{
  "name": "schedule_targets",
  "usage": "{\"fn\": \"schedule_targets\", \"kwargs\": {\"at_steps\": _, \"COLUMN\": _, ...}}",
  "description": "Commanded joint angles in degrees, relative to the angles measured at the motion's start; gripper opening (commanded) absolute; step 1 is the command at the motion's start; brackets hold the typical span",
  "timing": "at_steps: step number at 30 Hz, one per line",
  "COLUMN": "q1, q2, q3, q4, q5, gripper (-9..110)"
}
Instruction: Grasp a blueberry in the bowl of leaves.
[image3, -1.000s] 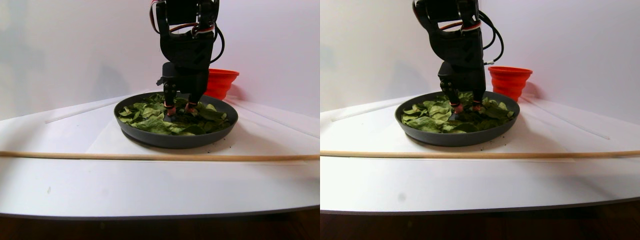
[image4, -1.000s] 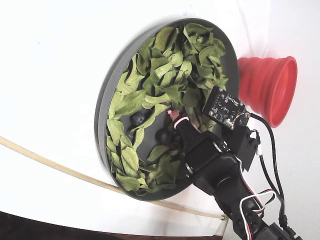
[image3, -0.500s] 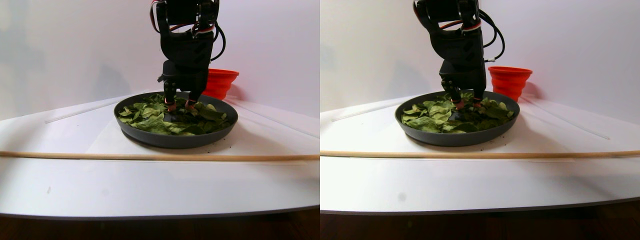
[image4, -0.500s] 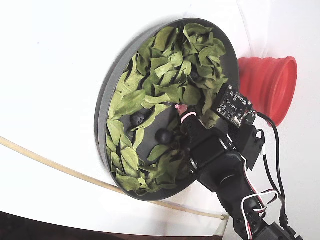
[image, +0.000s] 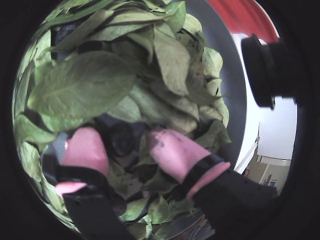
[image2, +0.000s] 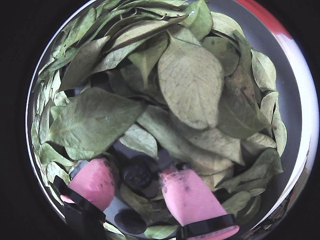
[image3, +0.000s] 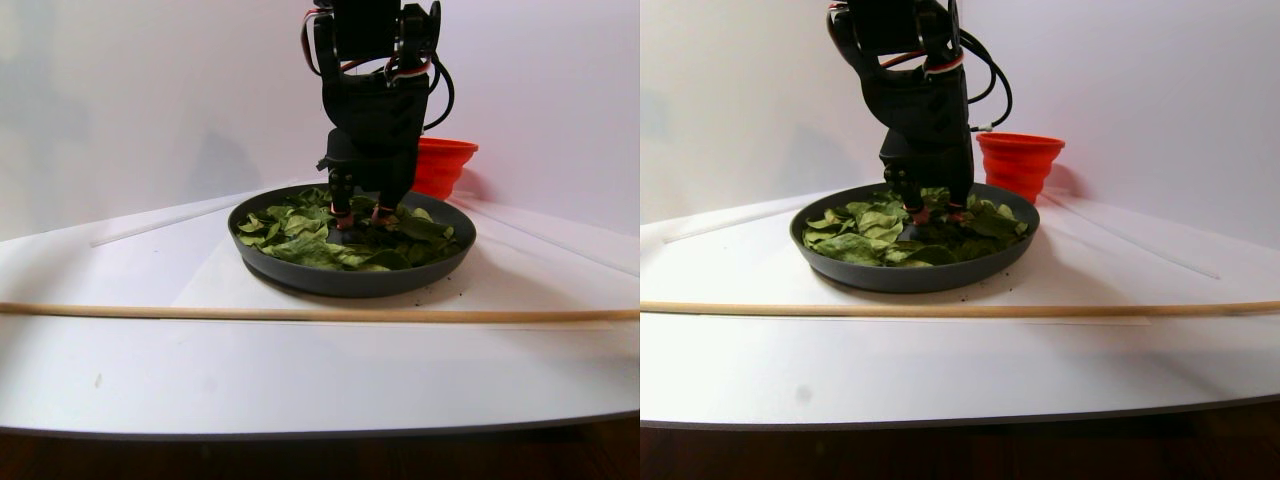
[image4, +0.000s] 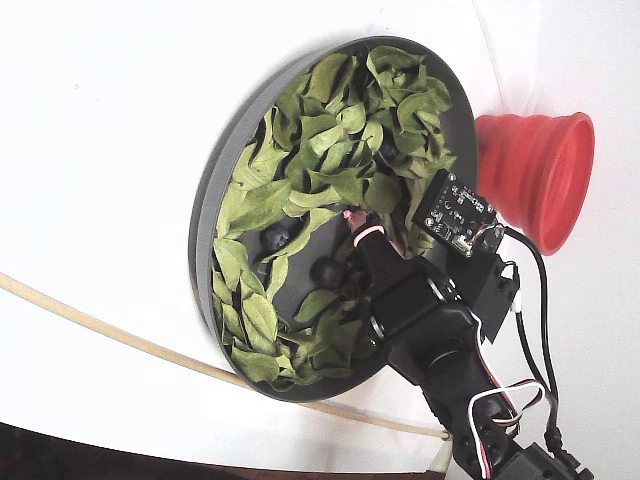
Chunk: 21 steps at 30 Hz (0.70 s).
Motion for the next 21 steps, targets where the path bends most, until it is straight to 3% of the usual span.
{"fn": "schedule_targets", "kwargs": {"at_steps": 1, "q1": 1.4, "q2": 0.4, "q3": -1.9, "q4": -0.9, "q5": 0.2, "gripper": 18}}
{"fn": "schedule_targets", "kwargs": {"at_steps": 21, "q1": 1.1, "q2": -4.0, "q3": 0.4, "q4": -4.1, "q5": 1.0, "gripper": 14}}
